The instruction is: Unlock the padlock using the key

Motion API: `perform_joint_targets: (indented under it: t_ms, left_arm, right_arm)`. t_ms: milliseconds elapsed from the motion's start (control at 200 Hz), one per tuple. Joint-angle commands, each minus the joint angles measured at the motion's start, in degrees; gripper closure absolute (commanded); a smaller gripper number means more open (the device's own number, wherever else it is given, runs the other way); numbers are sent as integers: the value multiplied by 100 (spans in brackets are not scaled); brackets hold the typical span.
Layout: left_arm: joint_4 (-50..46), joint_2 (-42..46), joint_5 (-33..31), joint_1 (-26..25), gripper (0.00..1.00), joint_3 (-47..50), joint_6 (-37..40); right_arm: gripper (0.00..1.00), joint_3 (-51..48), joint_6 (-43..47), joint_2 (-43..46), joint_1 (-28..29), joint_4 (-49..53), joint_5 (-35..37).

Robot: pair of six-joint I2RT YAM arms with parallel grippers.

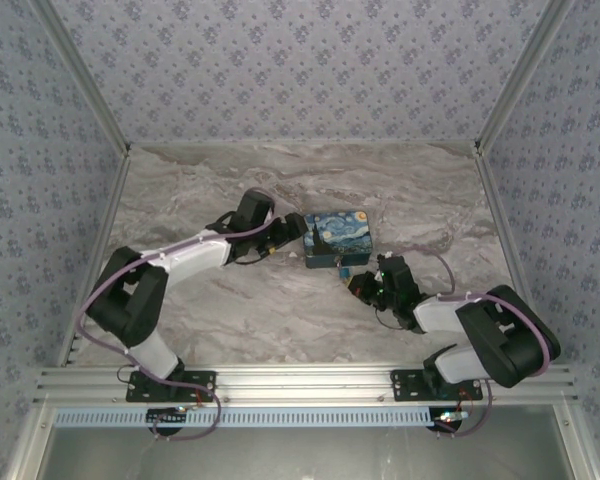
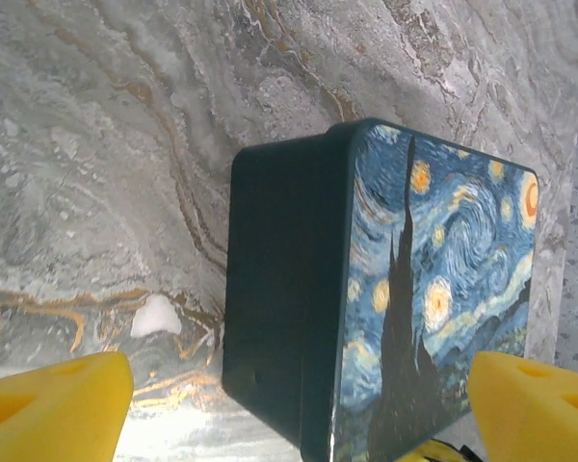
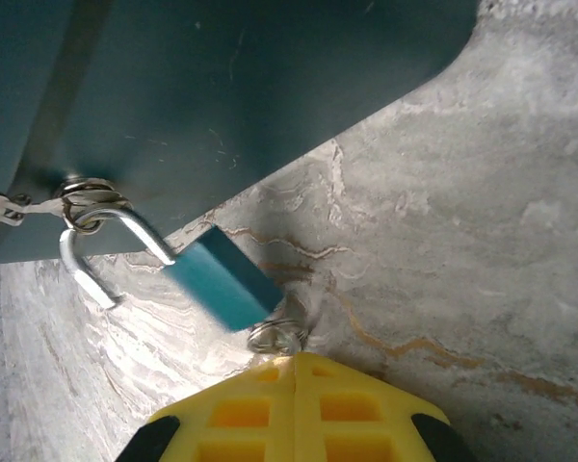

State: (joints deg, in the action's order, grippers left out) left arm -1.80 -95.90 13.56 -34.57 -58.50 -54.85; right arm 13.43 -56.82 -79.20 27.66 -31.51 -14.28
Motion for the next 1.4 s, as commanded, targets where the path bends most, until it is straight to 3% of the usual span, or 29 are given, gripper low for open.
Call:
perform_joint_targets:
  t_ms: [0,190,440,770,1119,1394]
  left_arm:
    - [8,-255,308,32,10,-347,242]
    - [84,-662,479,35,10,-515,247]
    - [-136,-913,301,44,9,-477,400]
    - [-68,-691,112,114,9,129,400]
    - [197,-202,-52,117,8,946,216]
    - [255,91,-181,211,8,1257,141]
  right_arm:
    - [91,61,-93,33,-80,235,27]
    - [76,59,118,423,-155,729,170]
    - [52,291,1180,1535,-351,1980,107]
    - [22,249,1454,1781,-779,1518,-870]
    - [12,295,2310,1615,-623,490,-1321]
    - [15,997,2953,384,-650,352,-2057]
